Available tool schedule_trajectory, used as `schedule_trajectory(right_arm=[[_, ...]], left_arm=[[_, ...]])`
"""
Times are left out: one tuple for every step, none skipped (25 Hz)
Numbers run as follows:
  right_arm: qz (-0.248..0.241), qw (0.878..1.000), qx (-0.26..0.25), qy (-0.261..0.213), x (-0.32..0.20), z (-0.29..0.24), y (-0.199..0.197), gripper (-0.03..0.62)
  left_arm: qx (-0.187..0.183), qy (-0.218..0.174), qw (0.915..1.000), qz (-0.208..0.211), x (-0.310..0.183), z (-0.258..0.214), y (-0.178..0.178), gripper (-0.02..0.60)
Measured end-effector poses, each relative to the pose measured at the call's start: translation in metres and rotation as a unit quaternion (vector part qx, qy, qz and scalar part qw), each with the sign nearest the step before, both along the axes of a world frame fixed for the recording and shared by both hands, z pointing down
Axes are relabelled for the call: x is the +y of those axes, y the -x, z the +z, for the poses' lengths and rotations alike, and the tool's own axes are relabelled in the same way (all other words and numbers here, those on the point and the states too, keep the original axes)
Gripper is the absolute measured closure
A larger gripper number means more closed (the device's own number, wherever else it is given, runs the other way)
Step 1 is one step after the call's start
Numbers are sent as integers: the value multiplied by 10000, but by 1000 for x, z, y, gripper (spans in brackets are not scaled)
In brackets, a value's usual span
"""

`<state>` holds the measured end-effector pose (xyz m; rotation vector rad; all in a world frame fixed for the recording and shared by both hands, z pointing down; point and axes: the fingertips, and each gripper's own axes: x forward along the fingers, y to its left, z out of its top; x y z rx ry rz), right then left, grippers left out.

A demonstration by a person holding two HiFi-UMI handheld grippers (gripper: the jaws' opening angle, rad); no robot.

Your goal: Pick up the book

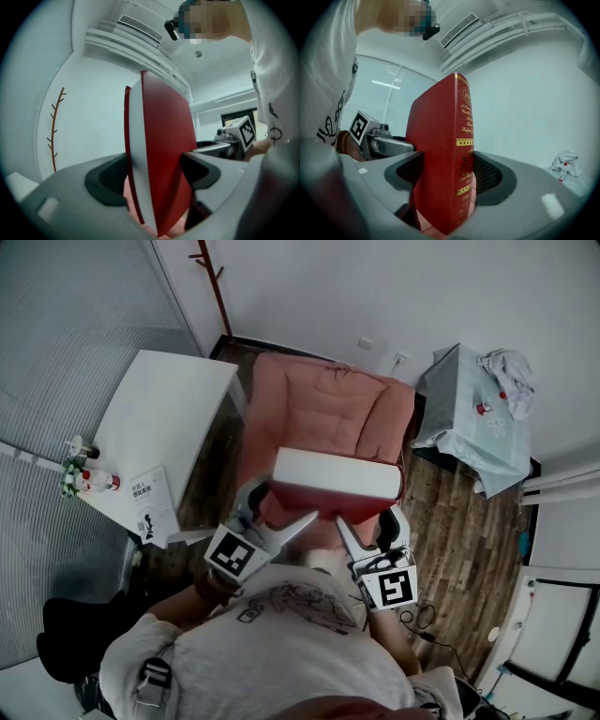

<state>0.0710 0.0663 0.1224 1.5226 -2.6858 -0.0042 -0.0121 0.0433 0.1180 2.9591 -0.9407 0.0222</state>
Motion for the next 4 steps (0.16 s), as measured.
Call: schedule_trajectory(right_arm=[[-4,10000,10,-2,0,1,-1,256],[-12,10000,-2,-10,0,1,-1,256],[-21,10000,-22,-21,-1,-1,0,256],[-30,10000,-45,-32,-2,-3,0,256]], left_arm=[[4,0,10000,0,0,0,0,222],[7,-3,10000,1,-1,0,-1,221],[7,-3,10000,3,-1,0,-1,222],[6,-2,10000,4,-2,1,-2,221]])
